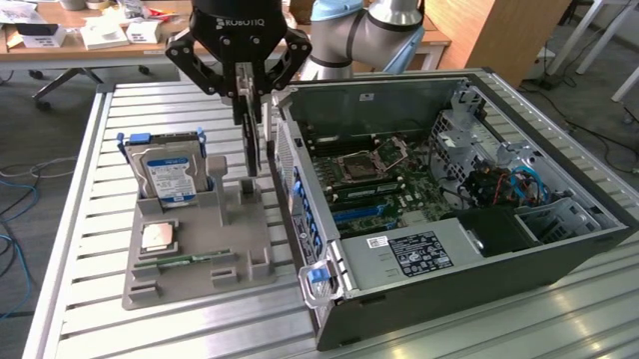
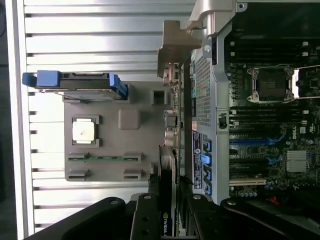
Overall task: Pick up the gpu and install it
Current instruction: 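Pick up the gpu and move the gpu toward the slot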
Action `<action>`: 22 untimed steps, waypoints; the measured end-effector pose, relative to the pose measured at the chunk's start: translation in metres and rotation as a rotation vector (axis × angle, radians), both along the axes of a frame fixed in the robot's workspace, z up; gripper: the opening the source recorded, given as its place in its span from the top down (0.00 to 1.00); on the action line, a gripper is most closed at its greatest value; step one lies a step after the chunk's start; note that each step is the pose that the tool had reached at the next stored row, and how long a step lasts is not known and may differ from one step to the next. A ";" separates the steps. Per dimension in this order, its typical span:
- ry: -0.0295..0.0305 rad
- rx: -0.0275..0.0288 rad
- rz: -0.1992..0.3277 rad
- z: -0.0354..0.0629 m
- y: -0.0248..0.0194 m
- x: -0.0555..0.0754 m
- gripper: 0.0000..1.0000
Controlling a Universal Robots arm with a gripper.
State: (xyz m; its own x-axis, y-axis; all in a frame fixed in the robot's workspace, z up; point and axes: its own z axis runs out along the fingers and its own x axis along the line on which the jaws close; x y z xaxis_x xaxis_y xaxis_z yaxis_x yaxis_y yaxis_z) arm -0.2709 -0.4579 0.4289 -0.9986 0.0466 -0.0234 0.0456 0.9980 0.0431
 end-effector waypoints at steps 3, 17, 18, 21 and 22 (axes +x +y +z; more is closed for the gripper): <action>-0.0001 0.0001 0.000 -0.0001 0.0000 0.005 0.74; -0.0002 0.0001 0.000 -0.0001 0.0000 0.042 0.74; -0.0001 0.0001 0.000 -0.0001 0.0000 0.044 0.74; 0.0000 0.0000 0.000 0.0000 0.0000 0.052 0.74; -0.0001 0.0000 0.000 -0.0001 0.0000 0.055 0.74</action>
